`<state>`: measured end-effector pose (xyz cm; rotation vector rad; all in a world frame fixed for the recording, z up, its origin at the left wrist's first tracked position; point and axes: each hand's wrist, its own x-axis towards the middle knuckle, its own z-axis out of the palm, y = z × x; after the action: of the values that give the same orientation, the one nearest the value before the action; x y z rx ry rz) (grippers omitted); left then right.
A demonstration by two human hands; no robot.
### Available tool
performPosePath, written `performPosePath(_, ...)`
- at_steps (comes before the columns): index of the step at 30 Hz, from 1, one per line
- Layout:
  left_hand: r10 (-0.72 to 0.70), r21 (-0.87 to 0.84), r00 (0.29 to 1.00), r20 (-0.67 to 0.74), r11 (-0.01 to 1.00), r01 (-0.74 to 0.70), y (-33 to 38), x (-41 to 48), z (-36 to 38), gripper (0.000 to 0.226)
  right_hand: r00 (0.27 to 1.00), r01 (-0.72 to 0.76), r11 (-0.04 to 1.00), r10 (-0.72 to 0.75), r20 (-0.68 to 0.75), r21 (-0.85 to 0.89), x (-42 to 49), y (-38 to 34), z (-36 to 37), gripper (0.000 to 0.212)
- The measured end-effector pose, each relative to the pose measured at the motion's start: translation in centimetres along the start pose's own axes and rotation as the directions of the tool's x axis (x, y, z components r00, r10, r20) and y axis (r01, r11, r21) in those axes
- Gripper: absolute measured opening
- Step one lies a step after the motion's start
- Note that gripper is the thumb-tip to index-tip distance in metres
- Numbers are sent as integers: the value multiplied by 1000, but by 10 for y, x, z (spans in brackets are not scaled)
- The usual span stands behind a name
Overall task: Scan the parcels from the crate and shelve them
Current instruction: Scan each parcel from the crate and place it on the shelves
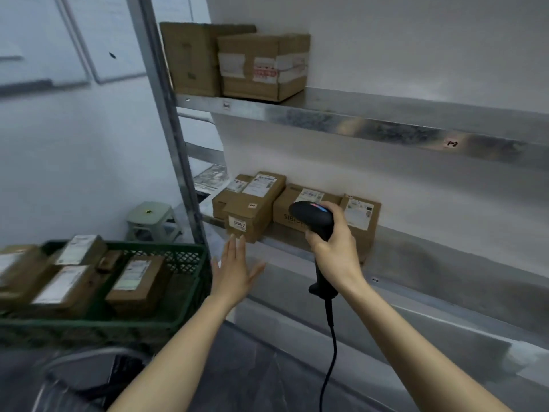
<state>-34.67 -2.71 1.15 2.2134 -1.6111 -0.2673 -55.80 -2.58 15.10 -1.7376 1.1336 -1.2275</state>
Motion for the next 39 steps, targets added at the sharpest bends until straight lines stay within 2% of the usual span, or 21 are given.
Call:
performPosePath(6, -66, 7, 998, 6, 998, 66, -74, -34, -40, 96, 997, 21, 1000, -22, 77, 13, -18, -33, 65, 54)
performPosePath(12, -109, 65, 994, -5, 992, 109, -153, -66, -79, 92, 995, 15, 999, -20, 98, 45, -50, -67, 137, 50)
performPosePath(21, -130, 41, 991, 12, 991, 129, -257, -89, -120, 88, 992, -10, 998, 2, 130, 65, -85, -103, 236, 51)
performPosePath(39, -262, -17, 960, 98, 964, 265, -367, -54, -136, 84, 970, -72, 997, 60, 235, 42, -40, -88, 371, 53)
